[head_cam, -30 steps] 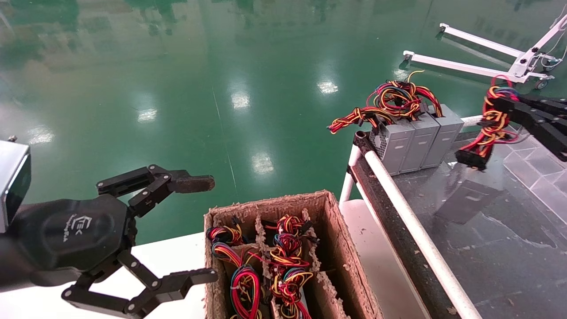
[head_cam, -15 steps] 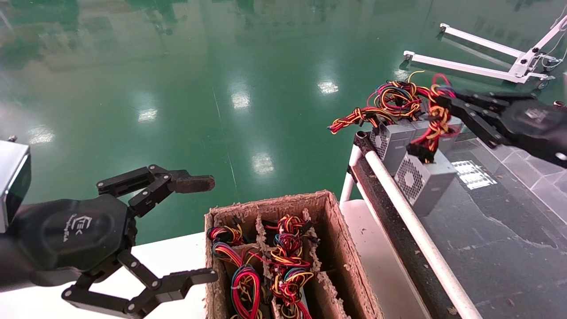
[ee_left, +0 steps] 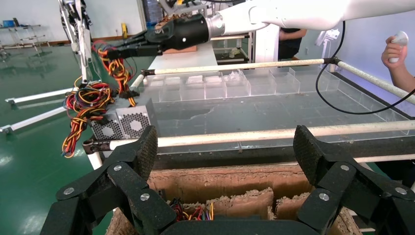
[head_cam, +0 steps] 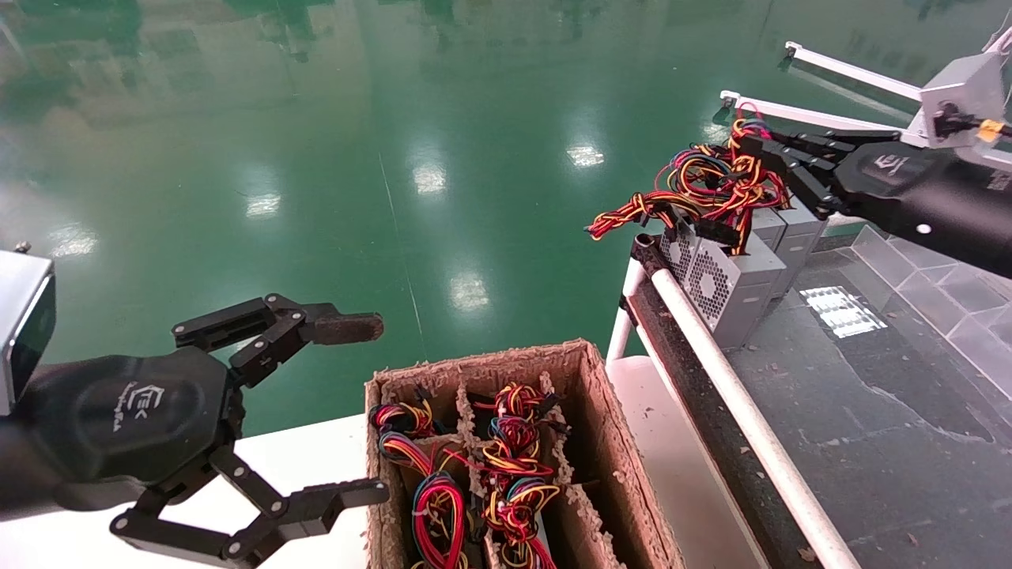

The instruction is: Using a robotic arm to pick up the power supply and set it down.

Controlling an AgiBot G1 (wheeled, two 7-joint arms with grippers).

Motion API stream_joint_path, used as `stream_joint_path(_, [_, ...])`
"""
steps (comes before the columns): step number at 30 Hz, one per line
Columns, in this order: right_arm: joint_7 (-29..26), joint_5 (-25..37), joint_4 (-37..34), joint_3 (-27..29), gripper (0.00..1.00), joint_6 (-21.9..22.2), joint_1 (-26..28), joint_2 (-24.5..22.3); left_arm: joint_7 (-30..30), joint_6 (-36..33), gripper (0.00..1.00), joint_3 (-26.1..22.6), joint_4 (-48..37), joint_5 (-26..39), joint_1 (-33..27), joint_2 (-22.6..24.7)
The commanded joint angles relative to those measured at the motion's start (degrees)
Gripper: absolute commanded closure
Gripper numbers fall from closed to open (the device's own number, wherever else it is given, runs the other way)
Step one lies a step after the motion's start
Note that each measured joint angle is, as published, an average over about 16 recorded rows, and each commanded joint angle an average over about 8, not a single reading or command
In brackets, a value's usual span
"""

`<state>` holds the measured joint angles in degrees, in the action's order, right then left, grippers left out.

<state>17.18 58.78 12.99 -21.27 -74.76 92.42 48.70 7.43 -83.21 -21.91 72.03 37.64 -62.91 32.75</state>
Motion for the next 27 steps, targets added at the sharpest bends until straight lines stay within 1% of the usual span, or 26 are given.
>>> stream_joint_path(1, [0.77, 0.47, -1.59, -0.29, 0.70, 0.15, 0.84, 0.76, 0.00, 0.00, 0.00, 0.00, 0.00, 0.00, 0.00, 0.00])
stream_joint_path(6, [2.08, 0.77, -4.58, -0.50, 0.08, -0.81, 1.96, 1.26, 0.00, 0.00, 0.00, 0.00, 0.00, 0.00, 0.00, 0.00])
stream_joint_path(7, [2.30, 0.78, -5.05, -0.50, 0.00, -1.02, 2.14, 1.29, 0.00, 0.00, 0.00, 0.00, 0.00, 0.00, 0.00, 0.00])
stream_joint_path(16, [3.89, 0.98, -8.34, -0.63, 0.00, -2.42, 3.38, 1.39, 0.00, 0.00, 0.00, 0.00, 0.00, 0.00, 0.00, 0.00])
stream_joint_path(27, [4.59, 1.25, -10.57, -0.82, 0.00, -3.90, 4.41, 1.49, 0.00, 0.00, 0.00, -0.01, 0.00, -0.01, 0.00, 0.00])
